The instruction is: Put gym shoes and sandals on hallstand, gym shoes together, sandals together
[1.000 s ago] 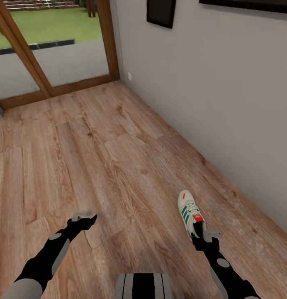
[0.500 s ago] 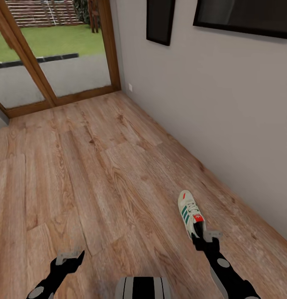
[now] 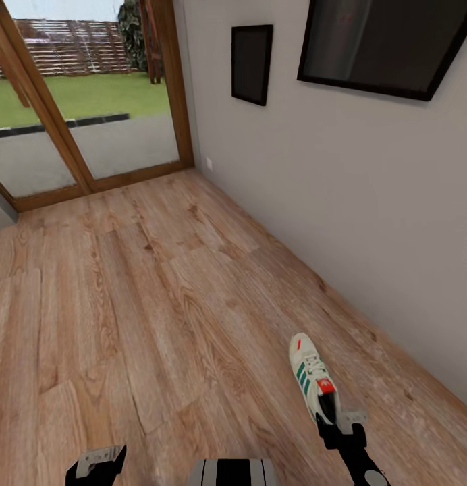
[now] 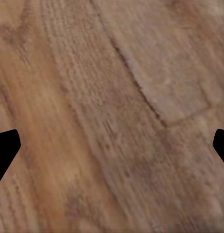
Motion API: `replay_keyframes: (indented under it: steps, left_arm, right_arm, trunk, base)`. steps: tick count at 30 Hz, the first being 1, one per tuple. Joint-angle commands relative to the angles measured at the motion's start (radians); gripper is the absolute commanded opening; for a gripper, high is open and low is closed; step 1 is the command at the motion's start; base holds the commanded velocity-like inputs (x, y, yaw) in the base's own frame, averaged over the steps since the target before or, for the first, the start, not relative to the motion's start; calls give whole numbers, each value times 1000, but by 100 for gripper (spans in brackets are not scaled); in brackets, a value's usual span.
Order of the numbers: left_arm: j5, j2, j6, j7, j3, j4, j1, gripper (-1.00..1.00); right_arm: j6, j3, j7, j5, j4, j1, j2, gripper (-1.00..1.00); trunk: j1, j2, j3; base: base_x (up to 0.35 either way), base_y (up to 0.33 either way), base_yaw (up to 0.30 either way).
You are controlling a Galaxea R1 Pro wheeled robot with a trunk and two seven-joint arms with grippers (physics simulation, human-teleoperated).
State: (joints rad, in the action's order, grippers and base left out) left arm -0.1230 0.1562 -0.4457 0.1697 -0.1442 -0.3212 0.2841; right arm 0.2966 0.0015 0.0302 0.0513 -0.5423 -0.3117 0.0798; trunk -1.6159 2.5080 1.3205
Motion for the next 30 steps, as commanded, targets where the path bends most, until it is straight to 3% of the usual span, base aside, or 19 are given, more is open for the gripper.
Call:
replay_keyframes:
  steps: [1, 13, 21, 30]
  left_arm:
    - [-10, 0, -3, 10, -3, 4, 0, 100]
    - [-11, 2, -96, 11, -3, 12, -55, 100]
    - [-11, -4, -102, 11, -2, 13, -72, 100]
    - [-12, -2, -103, 10, -2, 14, -72, 100]
  right_arm:
    - [10, 0, 3, 6, 0, 7, 0, -100]
    - [104, -3, 7, 6, 35, 86, 2, -100]
    - [119, -3, 7, 3, 98, 91, -3, -100]
    - [124, -2, 5, 3, 105, 91, -4, -100]
  trunk:
    - [1, 0, -5]
    - [6, -3, -70]
    - [10, -5, -113]
    - [14, -7, -162]
  base:
    - [0, 0, -73]
    - [0, 0, -77]
    - [0, 0, -67]
    - [0, 0, -61]
